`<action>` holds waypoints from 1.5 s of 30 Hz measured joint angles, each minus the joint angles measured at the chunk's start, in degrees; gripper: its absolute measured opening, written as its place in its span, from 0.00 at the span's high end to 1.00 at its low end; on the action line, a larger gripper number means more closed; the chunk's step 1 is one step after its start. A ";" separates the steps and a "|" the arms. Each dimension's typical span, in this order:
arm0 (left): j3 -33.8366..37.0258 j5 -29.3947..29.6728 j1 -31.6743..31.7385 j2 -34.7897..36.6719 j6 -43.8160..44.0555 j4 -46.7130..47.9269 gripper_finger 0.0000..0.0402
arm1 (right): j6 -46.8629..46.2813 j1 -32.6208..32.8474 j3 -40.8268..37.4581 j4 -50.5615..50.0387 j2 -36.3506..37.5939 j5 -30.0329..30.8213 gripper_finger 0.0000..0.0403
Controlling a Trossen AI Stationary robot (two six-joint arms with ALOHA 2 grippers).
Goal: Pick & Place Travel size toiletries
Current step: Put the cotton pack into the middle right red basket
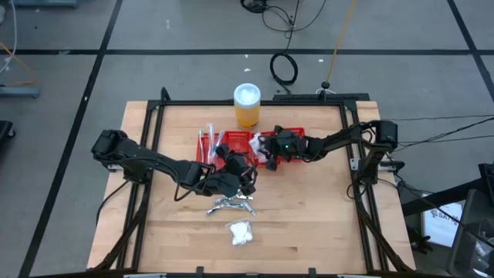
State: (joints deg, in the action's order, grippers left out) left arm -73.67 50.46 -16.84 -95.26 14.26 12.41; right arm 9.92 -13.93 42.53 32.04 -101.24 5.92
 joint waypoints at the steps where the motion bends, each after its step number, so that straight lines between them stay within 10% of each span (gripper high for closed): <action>1: -0.02 0.00 0.00 0.00 0.00 0.11 0.43 | 0.08 0.02 -0.03 -1.53 0.22 0.25 0.65; 17: -0.02 -3.88 0.11 0.00 0.15 1.63 0.43 | -0.23 2.41 -0.16 -6.12 16.00 -0.02 0.71; 25: -0.04 -33.28 -2.31 -0.55 2.65 4.49 0.43 | -0.48 8.10 -0.16 -16.10 28.53 -11.65 0.68; 33: -0.04 -34.77 -9.72 -8.83 4.70 3.55 0.43 | -4.83 14.34 -0.35 -27.29 39.16 -18.11 0.69; 45: -0.02 -40.56 -14.14 -17.95 13.47 3.49 0.43 | -7.30 17.96 -9.12 -17.55 42.89 -18.02 0.69</action>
State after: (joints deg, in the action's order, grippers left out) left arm -73.69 9.90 -30.98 -113.22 27.73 15.90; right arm 2.61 4.03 33.41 14.49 -58.35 -12.10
